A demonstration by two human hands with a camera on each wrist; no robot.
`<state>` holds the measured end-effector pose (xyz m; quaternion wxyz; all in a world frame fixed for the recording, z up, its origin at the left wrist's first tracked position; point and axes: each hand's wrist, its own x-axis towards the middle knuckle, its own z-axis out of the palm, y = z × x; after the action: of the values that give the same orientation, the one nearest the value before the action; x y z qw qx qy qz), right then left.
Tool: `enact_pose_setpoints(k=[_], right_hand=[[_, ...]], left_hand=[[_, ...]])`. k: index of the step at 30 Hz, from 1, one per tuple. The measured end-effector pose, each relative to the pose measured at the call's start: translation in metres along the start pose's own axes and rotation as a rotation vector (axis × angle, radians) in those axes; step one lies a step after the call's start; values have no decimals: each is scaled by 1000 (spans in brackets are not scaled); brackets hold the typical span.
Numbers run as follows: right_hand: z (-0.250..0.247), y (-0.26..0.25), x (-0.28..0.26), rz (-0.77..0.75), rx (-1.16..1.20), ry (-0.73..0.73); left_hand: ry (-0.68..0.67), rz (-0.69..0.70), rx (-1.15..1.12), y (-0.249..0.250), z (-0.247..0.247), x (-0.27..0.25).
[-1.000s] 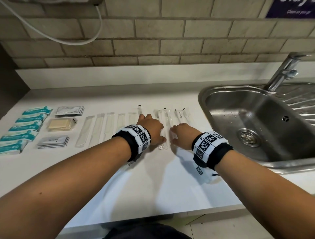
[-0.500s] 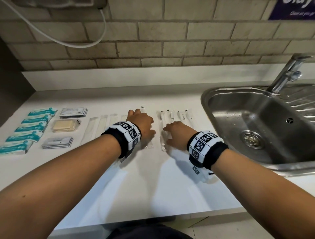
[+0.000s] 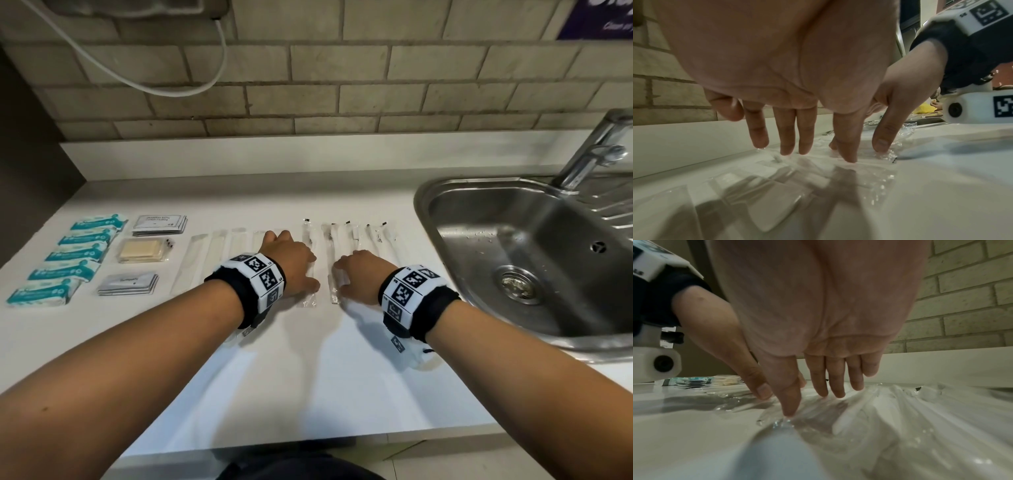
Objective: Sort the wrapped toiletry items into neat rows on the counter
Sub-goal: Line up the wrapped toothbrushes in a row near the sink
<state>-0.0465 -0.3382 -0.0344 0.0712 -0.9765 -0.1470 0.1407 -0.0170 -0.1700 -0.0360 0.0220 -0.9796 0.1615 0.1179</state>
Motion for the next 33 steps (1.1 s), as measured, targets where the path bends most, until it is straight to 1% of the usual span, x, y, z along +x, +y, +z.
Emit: enact_pose_setpoints(k=[5,9,22,33], right_hand=[[1,0,0,8,4,-10],[0,-1,-2,13,10,-13],[-2,-2,-4,33,9,-53],[-2,-1,-2,40,35,-49]], left_hand=[[19,-7,-24,4,-4,-5],[23,-2,4,7,-11,-9],[12,-2,14,14,-11,-12],[28,7,11,15,-12,-7]])
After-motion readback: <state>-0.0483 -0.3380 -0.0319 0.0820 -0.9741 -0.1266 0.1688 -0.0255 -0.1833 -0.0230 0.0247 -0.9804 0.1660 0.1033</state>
